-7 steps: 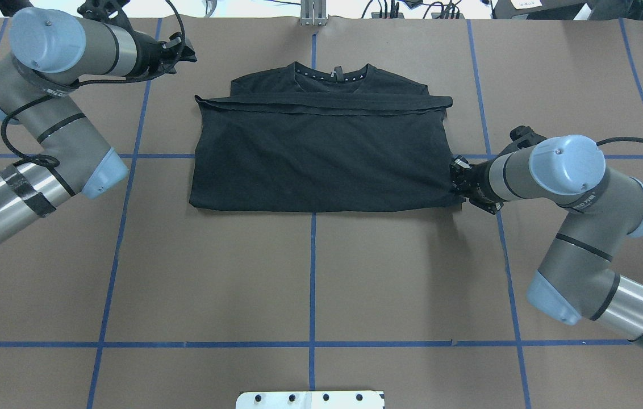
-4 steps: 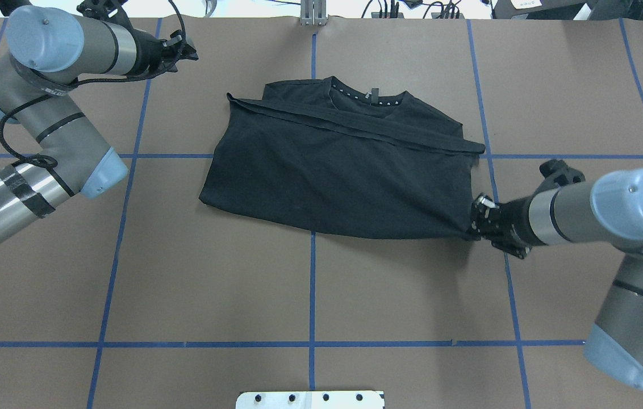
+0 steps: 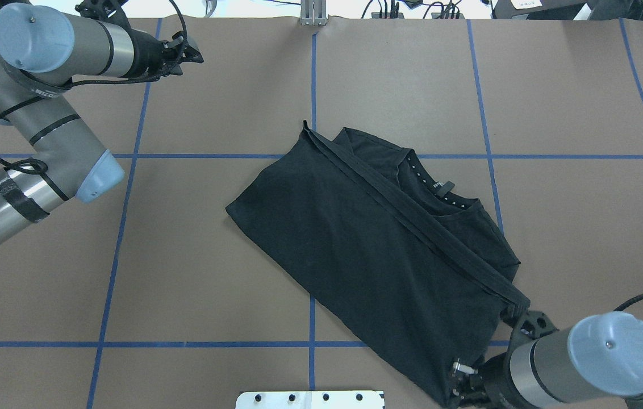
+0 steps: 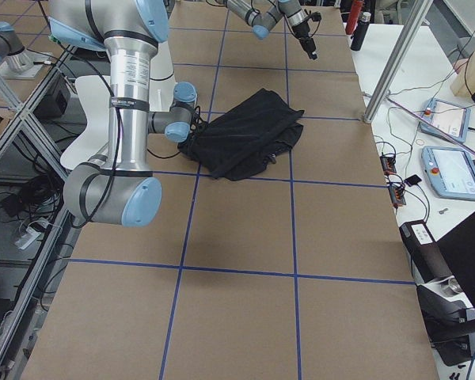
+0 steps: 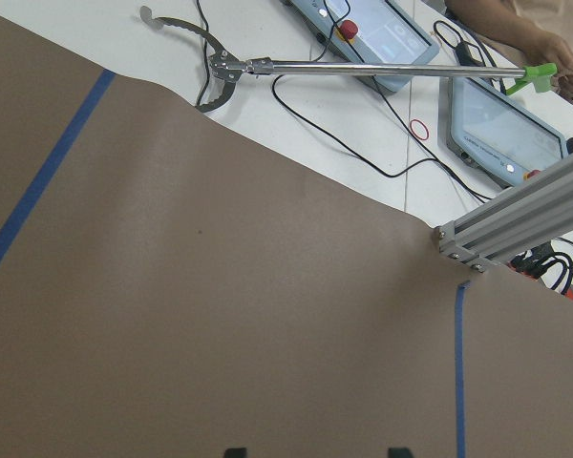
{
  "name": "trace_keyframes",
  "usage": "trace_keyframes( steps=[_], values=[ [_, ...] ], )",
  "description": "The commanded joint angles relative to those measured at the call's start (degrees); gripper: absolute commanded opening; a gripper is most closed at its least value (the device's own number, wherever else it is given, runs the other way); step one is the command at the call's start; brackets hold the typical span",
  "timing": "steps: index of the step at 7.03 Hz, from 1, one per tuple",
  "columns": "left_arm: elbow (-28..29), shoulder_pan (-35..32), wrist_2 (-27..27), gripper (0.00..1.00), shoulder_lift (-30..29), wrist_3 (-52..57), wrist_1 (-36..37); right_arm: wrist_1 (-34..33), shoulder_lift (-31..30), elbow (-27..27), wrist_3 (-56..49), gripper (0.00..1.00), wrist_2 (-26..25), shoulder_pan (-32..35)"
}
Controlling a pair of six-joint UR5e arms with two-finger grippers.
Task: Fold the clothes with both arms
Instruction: 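Reach the left gripper toward the shirt's side edge while the right gripper holds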
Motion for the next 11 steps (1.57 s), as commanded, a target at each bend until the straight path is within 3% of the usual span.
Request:
trace_keyframes(
  steps=[1,3,5,6,8,10,11],
  values=[
    [-1.31,0.46,-3.04,0.59,0.63,-0.08,-0.08,0.07,0.02,1.38,0.58,1.00,0.21,-2.82],
    [-7.77,6.92,-4.81,0.61,2.72,-2.95,5.77,0.07,0.37,3.31,0.67,1.00,0.12,4.95],
    [-9.22,18.33,4.80,0.61,6.59,-4.46,9.46,0.07,1.24,1.57,0.41,1.00,0.29,9.74],
    [-12.88,19.36,5.29,0.60,6.43,-4.30,17.24,0.07,1.68,1.21,0.32,1.00,0.38,10.79],
    [-12.74,21.65,5.92,0.59,7.83,-4.30,18.20,-0.02,1.86,0.95,0.32,1.00,0.38,10.98],
    [-12.56,21.74,5.74,0.44,7.31,-4.47,18.29,-0.02,1.86,1.12,0.32,1.00,0.38,11.68],
    [-12.82,21.74,5.74,0.14,7.31,-4.47,18.29,-0.02,1.86,1.29,0.32,1.00,0.38,11.68]
  ],
)
